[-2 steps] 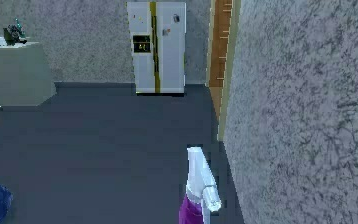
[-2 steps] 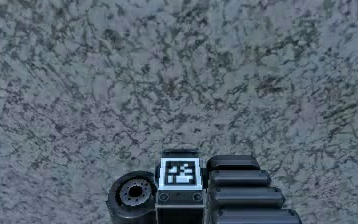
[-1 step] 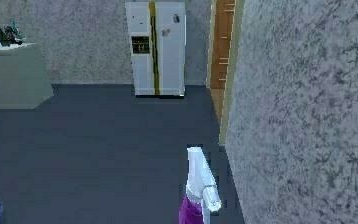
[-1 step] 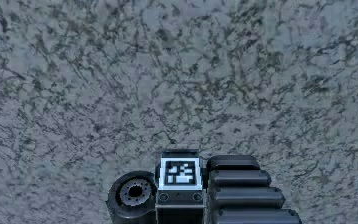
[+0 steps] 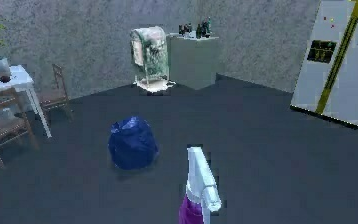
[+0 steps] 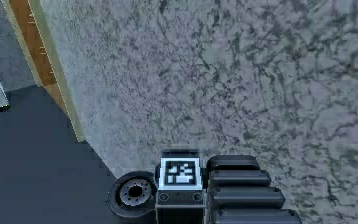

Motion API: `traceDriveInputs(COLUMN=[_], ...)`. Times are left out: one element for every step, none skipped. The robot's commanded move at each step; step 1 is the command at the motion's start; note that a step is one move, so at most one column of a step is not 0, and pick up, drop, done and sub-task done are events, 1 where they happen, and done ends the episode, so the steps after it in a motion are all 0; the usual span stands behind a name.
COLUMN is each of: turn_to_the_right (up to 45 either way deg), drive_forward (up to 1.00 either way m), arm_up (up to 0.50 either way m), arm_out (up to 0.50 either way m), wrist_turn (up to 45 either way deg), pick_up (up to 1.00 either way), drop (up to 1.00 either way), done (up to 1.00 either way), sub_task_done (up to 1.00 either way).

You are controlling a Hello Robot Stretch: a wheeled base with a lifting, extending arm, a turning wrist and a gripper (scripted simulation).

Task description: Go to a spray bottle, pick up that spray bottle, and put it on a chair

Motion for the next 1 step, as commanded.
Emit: traceDriveInputs(turn_to_the_right=[-39.0], drive_forward=[0.0], arm_up=[0.0], arm_out=[0.0], wrist_turn=[0.0], pick_up=[0.0], drop=[0.0], done=[0.0], sub_task_done=[0.0])
